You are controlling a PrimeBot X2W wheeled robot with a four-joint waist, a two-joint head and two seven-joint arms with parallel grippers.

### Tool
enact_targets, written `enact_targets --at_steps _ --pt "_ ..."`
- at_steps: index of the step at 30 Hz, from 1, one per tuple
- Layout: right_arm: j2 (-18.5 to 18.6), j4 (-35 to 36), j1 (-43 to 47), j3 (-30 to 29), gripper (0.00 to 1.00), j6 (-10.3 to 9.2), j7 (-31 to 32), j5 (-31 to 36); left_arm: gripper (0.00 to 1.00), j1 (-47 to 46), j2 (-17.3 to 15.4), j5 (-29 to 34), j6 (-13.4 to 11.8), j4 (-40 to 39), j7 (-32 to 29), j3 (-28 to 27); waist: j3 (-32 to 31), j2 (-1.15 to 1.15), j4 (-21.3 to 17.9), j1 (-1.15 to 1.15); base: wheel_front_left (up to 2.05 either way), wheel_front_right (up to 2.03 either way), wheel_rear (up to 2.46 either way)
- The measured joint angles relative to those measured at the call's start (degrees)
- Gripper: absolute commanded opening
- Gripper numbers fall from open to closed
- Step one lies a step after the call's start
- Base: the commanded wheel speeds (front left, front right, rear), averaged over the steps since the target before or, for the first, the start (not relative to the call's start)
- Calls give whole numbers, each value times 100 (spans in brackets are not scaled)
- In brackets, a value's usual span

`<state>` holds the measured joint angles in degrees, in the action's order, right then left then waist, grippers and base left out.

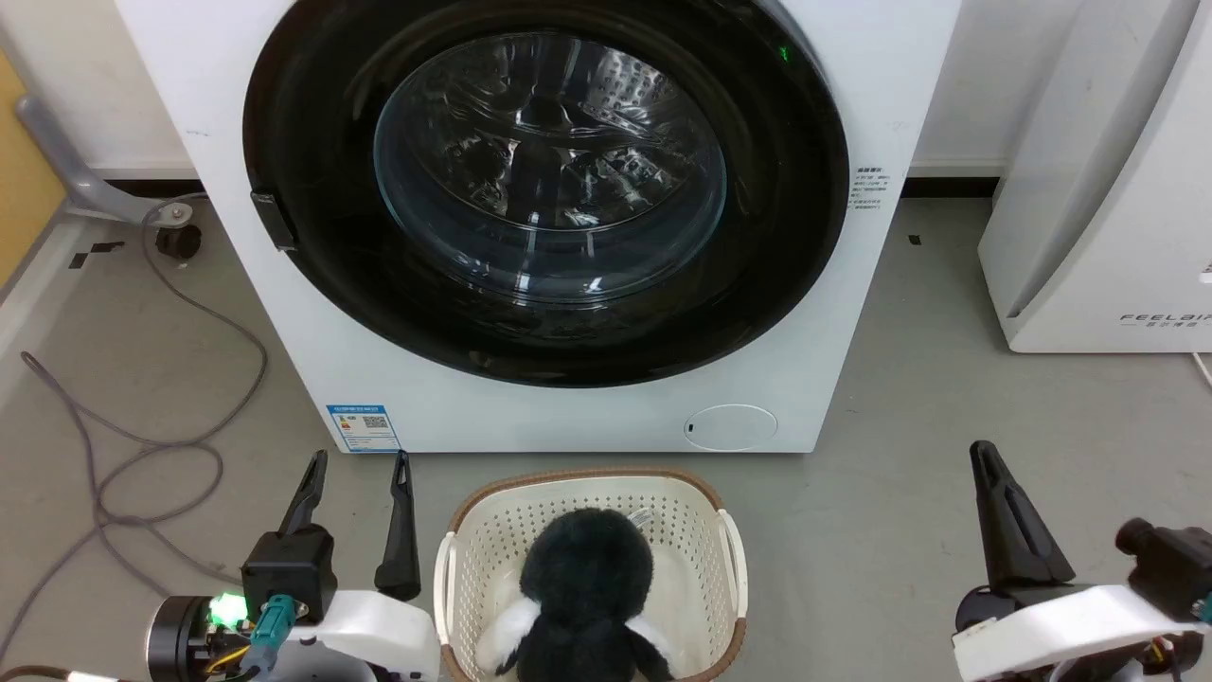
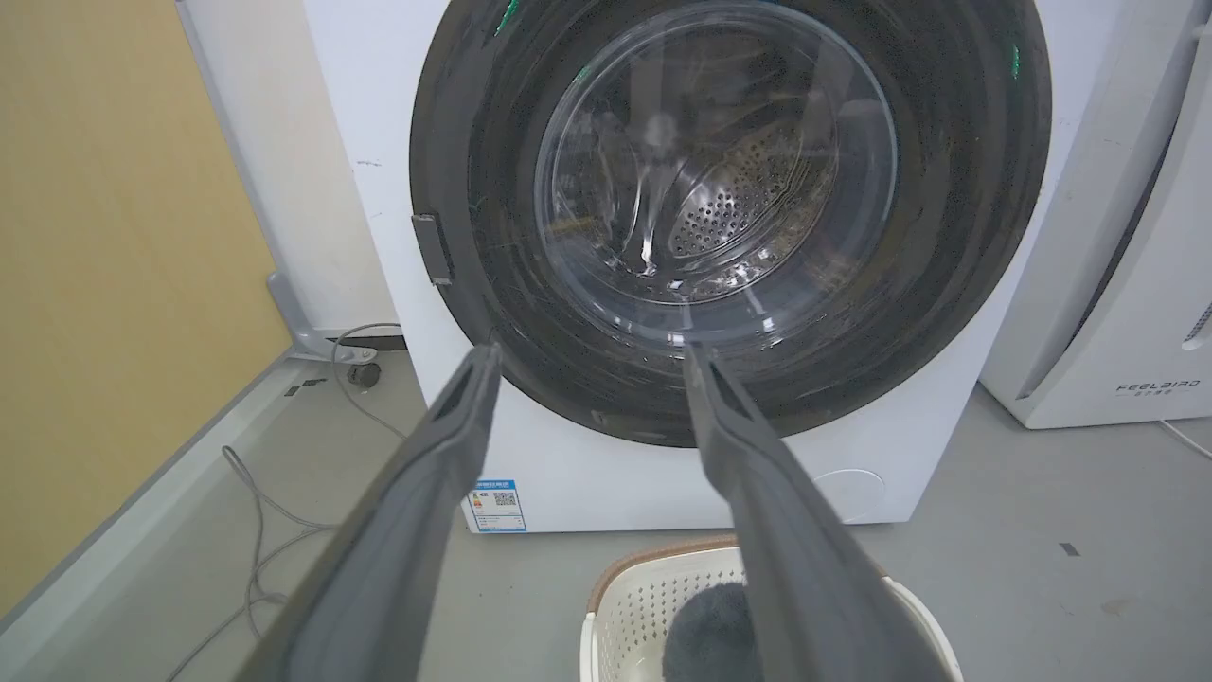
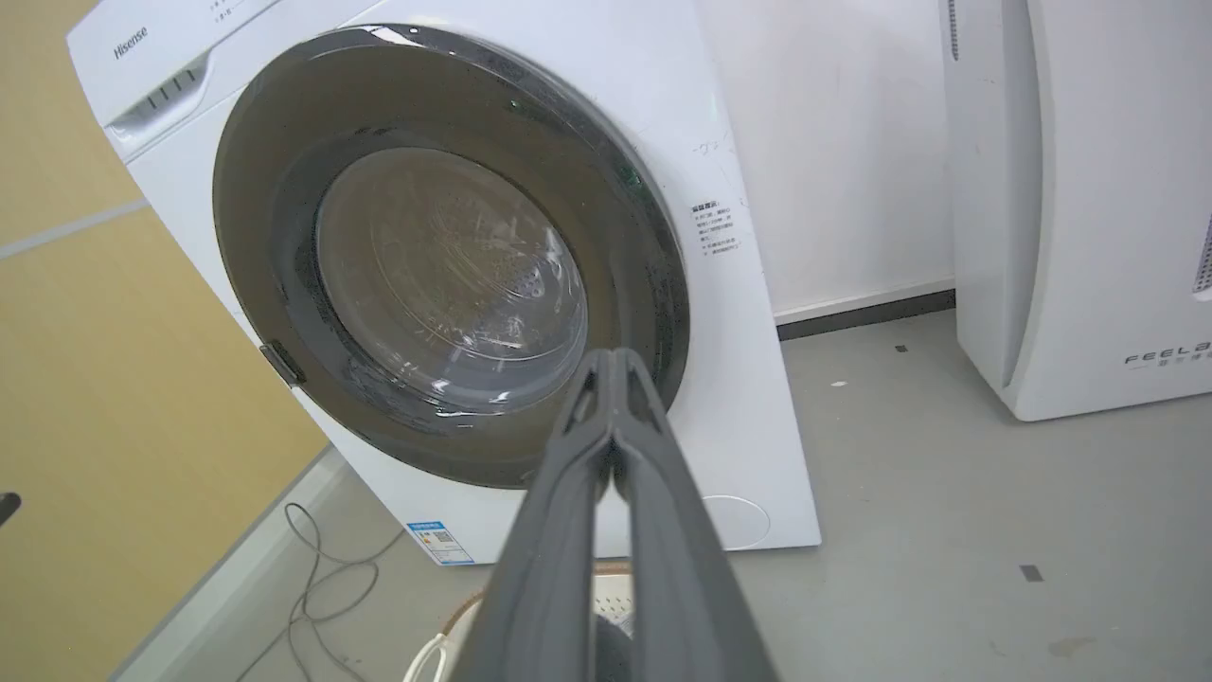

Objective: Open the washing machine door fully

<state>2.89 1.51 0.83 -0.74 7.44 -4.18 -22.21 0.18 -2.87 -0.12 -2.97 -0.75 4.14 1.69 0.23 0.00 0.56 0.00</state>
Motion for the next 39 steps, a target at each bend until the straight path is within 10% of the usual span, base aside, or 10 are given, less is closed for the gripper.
enact_targets --at_steps 18,39 --pt "-1 -193 -348 -468 0 -1 216 -3123 100 -21 -10 0 -124 -75 213 112 171 0 73 0 0 0 0" --pt "660 -1723 -2618 -1120 0 -1 900 -4521 100 -704 -29 1 -300 -204 458 256 1109 0 322 0 0 0 0"
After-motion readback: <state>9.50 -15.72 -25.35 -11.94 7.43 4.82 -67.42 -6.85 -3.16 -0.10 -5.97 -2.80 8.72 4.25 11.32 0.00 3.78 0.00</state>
